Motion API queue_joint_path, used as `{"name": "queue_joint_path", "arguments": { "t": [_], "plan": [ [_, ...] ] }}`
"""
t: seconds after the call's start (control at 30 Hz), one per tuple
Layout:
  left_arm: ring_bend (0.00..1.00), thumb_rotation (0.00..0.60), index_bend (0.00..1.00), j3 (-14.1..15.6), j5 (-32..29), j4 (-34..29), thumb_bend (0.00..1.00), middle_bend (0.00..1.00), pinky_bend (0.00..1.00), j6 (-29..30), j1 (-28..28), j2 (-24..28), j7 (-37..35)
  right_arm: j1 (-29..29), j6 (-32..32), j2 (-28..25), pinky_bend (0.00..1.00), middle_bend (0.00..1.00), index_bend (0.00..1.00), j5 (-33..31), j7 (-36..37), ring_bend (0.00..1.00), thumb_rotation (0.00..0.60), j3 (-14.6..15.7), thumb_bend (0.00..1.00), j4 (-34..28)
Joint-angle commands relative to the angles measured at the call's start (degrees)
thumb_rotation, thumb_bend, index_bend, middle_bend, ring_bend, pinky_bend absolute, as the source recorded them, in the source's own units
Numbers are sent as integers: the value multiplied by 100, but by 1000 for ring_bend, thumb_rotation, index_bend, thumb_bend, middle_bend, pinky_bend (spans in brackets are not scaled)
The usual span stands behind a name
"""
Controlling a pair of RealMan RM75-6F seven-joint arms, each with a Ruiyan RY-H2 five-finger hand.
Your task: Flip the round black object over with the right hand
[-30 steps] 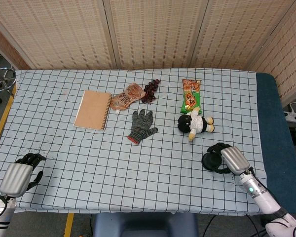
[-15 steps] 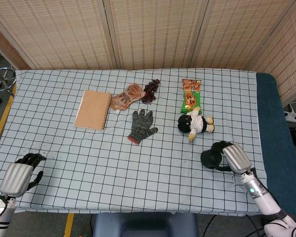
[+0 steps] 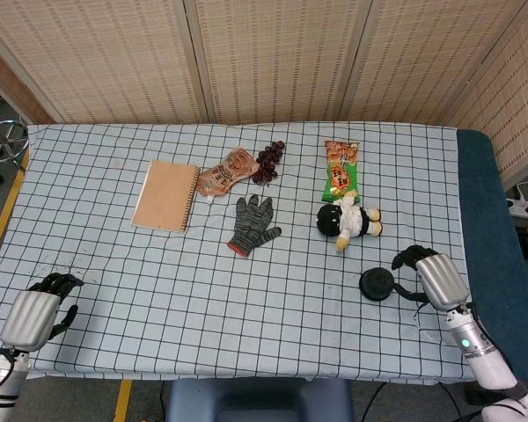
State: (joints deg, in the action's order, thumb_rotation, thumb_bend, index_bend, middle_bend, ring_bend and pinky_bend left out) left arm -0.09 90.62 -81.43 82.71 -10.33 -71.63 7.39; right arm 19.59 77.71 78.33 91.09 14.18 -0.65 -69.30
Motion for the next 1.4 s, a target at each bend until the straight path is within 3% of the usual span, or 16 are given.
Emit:
{"name": "queue_joint_path", "arguments": {
  "t": [0.03, 0.13, 0.47, 0.6, 0.77, 1.07, 1.23, 1.4],
  "plan": [
    [252, 600, 328, -3, -14, 2, 420, 285, 532, -10, -1, -1, -3, 39, -205, -31, 467, 389, 386, -8, -56, 217, 600, 64, 129, 17],
    [252, 600, 329, -7, -30, -1, 419, 286, 532, -23, -3, 4, -17, 100, -474, -46, 413, 318, 324, -52, -89, 169, 600, 117, 121, -19],
    [252, 600, 329, -9, -31, 5, 419, 288, 532, -12, 0, 12, -49, 233, -1101, -28, 406, 311, 306, -293, -283, 165, 600, 148, 94, -160],
    [252, 600, 329, -5, -18, 8, 418, 288, 532, -5, -1, 12, -52, 216, -1124, 19, 427, 349, 377, -386, -419, 219, 600, 103, 93, -163],
    [252, 600, 329, -6, -20, 11, 418, 289, 532, -8, -2, 9, -50, 184, -1075, 41, 556, 458, 528, -428, -482, 339, 600, 62, 93, -149],
    [252, 600, 329, 1, -15, 9, 419, 288, 532, -13, -4, 2, -22, 128, -887, 58, 582, 484, 566, -382, -514, 371, 600, 15, 94, -117],
    [252, 600, 328, 3, -16, 6, 419, 288, 532, -22, -7, 0, -15, 121, -809, 97, 582, 471, 480, -279, -488, 363, 600, 40, 94, -5],
    [252, 600, 329, 3, -16, 4, 418, 289, 532, -19, -6, 3, -17, 162, -859, 109, 582, 277, 292, -177, -379, 326, 600, 99, 94, 35]
  ]
}}
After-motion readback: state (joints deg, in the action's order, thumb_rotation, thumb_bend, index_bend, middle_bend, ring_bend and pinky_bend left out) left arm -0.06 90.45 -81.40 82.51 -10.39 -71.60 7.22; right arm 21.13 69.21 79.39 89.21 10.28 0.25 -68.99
